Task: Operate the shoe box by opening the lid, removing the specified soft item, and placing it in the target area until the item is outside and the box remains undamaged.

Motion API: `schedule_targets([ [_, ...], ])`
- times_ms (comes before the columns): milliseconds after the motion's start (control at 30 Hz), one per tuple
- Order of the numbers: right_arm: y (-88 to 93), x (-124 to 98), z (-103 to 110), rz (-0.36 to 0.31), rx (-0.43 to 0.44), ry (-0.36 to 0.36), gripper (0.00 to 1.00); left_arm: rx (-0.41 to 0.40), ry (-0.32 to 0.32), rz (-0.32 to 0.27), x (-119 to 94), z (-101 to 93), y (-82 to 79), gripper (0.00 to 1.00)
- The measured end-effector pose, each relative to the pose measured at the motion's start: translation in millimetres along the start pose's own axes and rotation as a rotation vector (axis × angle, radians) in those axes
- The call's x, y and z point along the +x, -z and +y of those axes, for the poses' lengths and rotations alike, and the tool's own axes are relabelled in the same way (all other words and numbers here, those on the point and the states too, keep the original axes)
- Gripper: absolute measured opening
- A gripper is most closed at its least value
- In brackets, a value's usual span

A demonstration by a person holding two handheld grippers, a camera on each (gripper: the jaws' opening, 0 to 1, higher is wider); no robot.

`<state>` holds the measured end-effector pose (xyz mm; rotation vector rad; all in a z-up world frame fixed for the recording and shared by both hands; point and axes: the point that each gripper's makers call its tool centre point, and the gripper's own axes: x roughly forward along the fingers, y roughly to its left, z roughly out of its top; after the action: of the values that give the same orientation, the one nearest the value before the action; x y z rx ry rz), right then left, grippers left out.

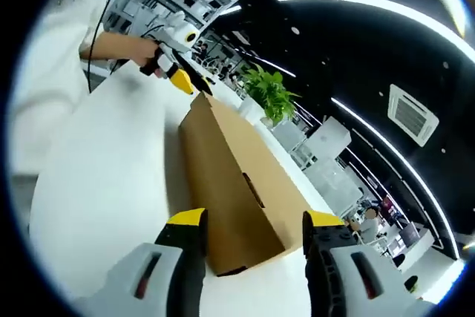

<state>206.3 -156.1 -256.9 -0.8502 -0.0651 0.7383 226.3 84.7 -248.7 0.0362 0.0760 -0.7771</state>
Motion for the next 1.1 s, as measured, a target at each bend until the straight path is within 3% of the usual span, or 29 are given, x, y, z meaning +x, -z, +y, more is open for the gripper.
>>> schedule_targets([
  [67,1.0,-1,0,-0.001,0.003,0.003,0.52,-0.015,-0.004,0.003,-2,3.1,0.1,0.56],
  [167,-0.8,-3,0,-0.014,0.019,0.004,0.52,-0.076,0.021,0.01,-5,0.8,0.2,0.42],
  [267,-0.9,-5,1,-0.012,0.013,0.003,0.52,-0.096,0.03,0.0,-6,-1.0,-0.9,0.49],
  [367,-0.3,-6,0,-0.007,0.0,0.008,0.52,-0.089,0.044,0.039,-8,-3.3,3.5,0.37],
  [400,0.4,-7,0,0.0,-0.01,0.01,0.51,-0.089,0.042,0.037,-8,-3.3,3.1,0.38],
  [500,1.8,-8,-1,0.011,-0.03,0.016,0.46,0.006,0.015,0.054,-10,1.0,4.2,0.54],
  [733,5.4,-10,-3,0.042,-0.062,0.029,0.43,0.266,-0.033,0.164,-9,7.1,30.8,0.56],
  [933,10.6,-8,0,0.051,-0.042,0.016,0.47,0.312,-0.042,0.152,-10,5.5,26.5,0.55],
  [1100,10.7,-5,2,0.071,-0.093,0.022,0.46,0.302,-0.048,0.111,-9,5.7,20.7,0.53],
])
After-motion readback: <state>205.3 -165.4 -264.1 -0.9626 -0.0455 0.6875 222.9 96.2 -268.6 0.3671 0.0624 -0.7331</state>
